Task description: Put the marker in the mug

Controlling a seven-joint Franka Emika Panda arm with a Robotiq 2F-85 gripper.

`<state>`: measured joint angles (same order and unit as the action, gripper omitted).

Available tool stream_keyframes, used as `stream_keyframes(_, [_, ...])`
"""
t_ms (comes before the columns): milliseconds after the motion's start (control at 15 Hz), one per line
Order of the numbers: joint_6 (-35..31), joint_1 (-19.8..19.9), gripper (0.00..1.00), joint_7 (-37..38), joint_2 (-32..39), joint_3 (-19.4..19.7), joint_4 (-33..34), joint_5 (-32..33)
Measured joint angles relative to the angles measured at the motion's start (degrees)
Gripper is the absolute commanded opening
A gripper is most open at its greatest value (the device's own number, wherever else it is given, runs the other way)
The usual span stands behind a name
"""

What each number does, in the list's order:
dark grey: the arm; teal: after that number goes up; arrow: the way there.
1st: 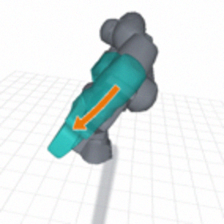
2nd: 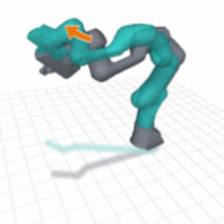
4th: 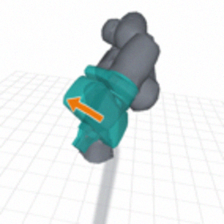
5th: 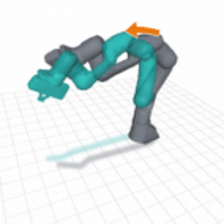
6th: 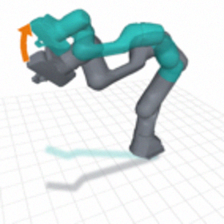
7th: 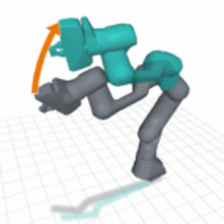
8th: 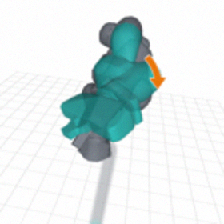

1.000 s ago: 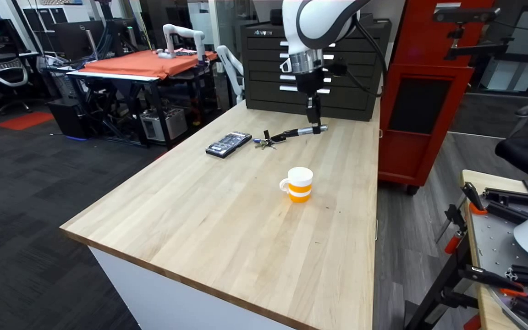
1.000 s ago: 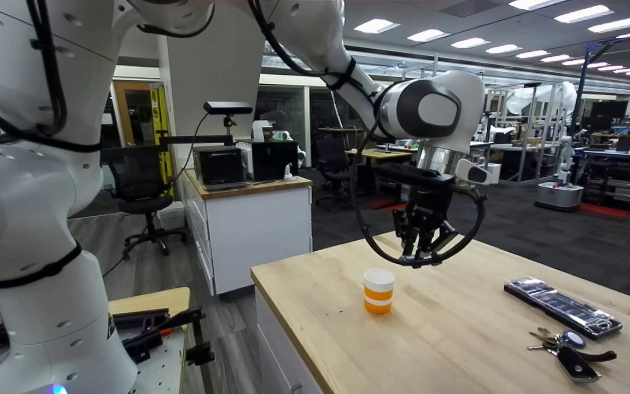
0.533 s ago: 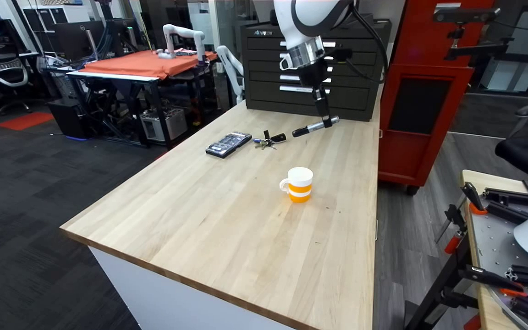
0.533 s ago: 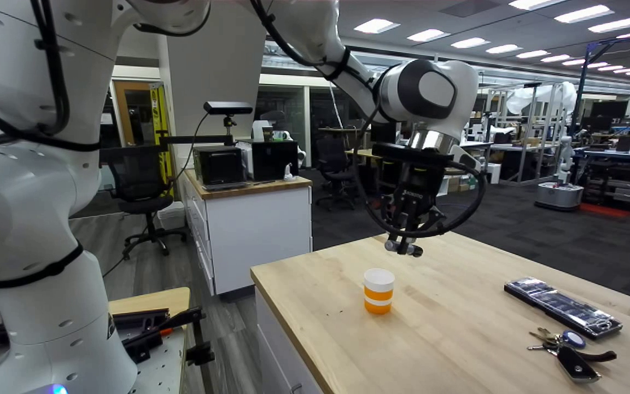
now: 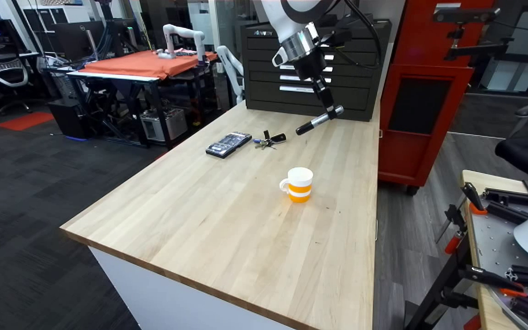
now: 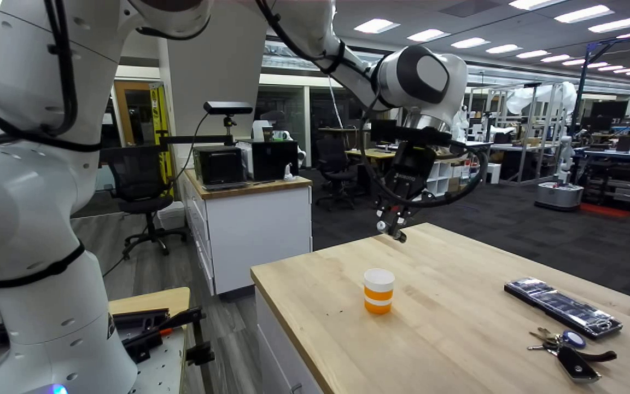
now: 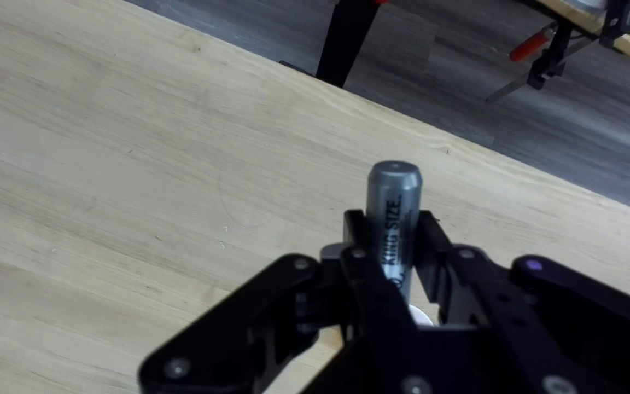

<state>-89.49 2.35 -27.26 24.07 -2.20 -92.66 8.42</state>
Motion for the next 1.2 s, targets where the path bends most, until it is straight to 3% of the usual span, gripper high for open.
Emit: stream_keyframes(1200, [14.78, -2.63, 0.06, -9.10, 17.31, -2.00, 18.49, 5.38])
